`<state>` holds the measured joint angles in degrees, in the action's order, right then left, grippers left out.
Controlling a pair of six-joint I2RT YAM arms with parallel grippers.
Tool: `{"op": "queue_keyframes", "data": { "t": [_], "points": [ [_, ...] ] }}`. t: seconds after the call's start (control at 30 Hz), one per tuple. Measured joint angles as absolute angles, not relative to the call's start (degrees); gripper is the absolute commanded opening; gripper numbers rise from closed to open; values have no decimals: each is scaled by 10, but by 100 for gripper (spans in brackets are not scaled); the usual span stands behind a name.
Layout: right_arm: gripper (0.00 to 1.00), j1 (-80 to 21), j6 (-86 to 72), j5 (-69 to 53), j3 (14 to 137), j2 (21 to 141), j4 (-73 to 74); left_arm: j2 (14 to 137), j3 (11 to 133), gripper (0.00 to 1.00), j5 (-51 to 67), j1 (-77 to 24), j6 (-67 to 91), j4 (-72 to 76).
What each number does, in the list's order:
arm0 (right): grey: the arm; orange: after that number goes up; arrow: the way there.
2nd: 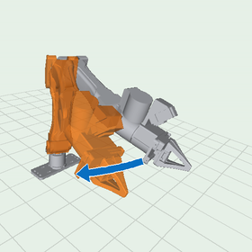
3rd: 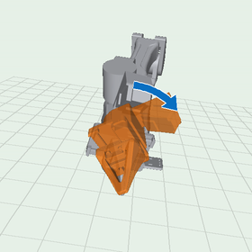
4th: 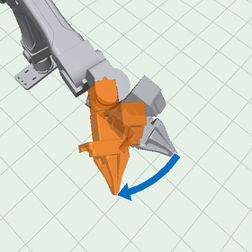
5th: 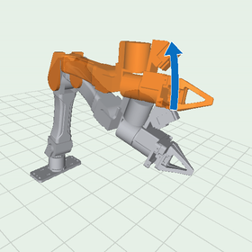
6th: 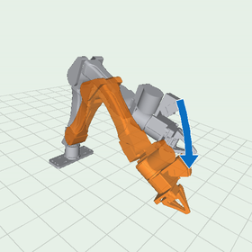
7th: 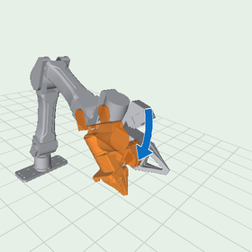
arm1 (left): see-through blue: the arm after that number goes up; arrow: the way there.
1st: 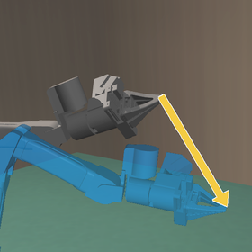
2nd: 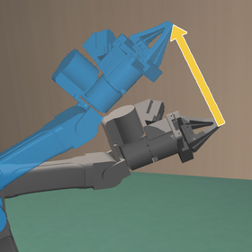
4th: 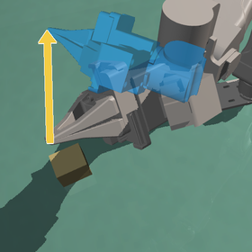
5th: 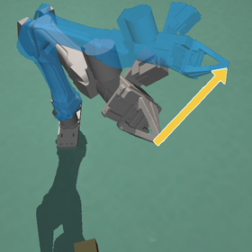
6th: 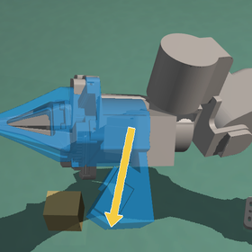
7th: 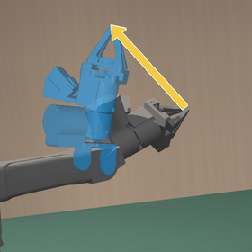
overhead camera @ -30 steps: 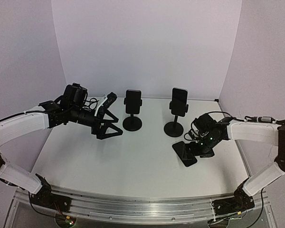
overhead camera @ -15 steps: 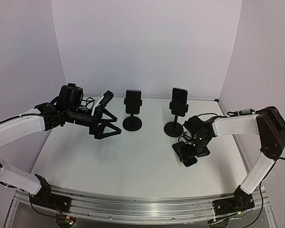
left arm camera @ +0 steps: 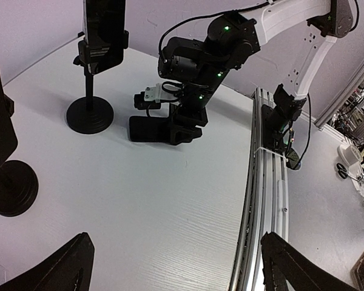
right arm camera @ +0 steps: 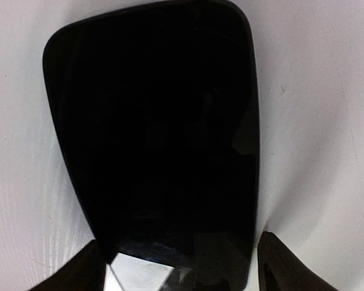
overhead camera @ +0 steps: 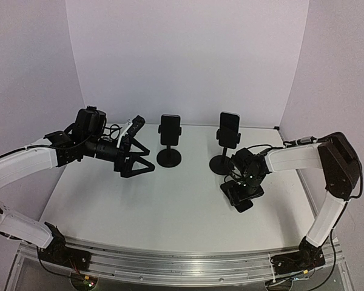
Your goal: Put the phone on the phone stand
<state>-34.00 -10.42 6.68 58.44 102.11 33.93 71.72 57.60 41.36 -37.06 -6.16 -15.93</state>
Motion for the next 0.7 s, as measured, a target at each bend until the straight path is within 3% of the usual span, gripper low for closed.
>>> {"op": "queue_keyframes", "data": {
  "t": [0.1,0.43,0.7],
  "points": [
    [52,-340,-107,74,586,1023,337,717,576,95,414,-371,-62,-159],
    [40,-349,-116,77,560,1000,311,717,576,93,411,-370,-59,-158],
    [37,-387,-162,68,488,915,252,716,531,91,400,-370,1,-103]
  ]
}}
